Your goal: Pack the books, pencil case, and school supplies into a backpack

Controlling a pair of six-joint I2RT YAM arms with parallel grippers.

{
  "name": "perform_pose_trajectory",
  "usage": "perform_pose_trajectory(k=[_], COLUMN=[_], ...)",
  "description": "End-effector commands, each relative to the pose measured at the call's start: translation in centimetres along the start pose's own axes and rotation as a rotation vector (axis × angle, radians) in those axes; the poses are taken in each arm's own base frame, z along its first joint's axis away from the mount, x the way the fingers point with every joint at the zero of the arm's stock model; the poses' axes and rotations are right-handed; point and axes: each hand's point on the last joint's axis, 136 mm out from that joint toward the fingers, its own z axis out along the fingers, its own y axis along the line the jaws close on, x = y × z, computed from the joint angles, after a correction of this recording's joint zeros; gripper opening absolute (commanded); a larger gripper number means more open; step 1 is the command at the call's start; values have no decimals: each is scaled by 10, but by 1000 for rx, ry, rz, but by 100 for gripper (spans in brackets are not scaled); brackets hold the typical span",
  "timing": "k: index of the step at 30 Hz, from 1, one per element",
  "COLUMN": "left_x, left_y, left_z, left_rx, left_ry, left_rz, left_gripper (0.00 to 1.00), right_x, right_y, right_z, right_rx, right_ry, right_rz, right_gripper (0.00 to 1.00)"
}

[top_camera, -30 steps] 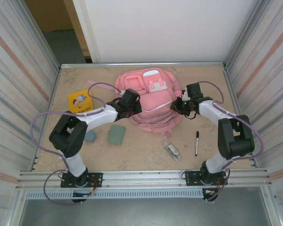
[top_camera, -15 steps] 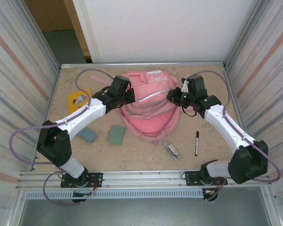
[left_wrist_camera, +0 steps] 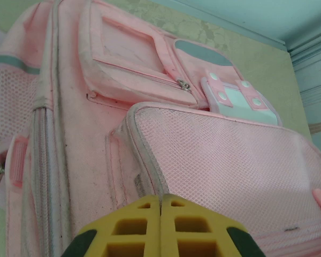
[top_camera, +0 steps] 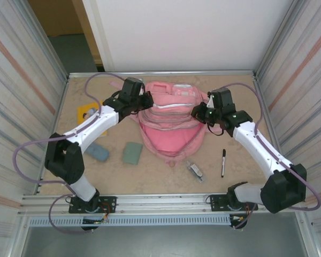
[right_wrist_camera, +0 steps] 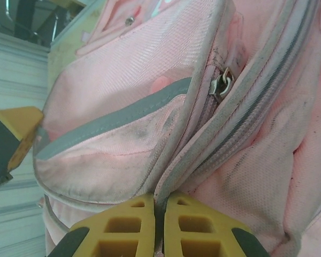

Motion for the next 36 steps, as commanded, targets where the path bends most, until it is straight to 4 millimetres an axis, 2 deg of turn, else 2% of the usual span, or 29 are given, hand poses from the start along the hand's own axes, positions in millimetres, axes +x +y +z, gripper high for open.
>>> perform_pose_trajectory(k=[1,5,8,10,13,15,18,21,24,26,28,31,36], left_x=[-12,-1,10,17,28,29,27,25,24,23,26,38,56], left_y=[-34,-17,-7,0,17,35,66,98,141,177,204,227,264], left_z=[16,40,48,46,30,10,-19,-38,-51,-53,-50,-36,-31], left_rx=[184,143,112,83,13,-75,-194,-265,-377,-471,-490,-433,-595], left_ry=[-18,14,43,64,78,51,27,40,70,86,127,219,296], left_rz=[16,6,-8,-17,-23,-13,-1,-29,-66,-96,-166,-284,-239], left_gripper=[0,0,0,10,30,39,49,51,53,55,56,57,59], right_x=[27,35,41,48,57,60,56,48,39,36,36,38,49], right_y=[11,-14,-26,-33,-42,-47,-47,-44,-38,-33,-28,-20,-13], right_z=[26,48,58,63,64,60,50,38,25,19,15,15,26], right_rx=[-82,-23,8,16,45,70,91,108,110,100,83,62,10], right_ry=[95,104,125,146,170,171,143,101,52,33,28,33,89], right_rz=[-88,-116,-119,-113,-127,-154,-196,-230,-261,-280,-302,-338,-341], right_gripper=[0,0,0,0,3,9,23,34,40,42,43,44,44])
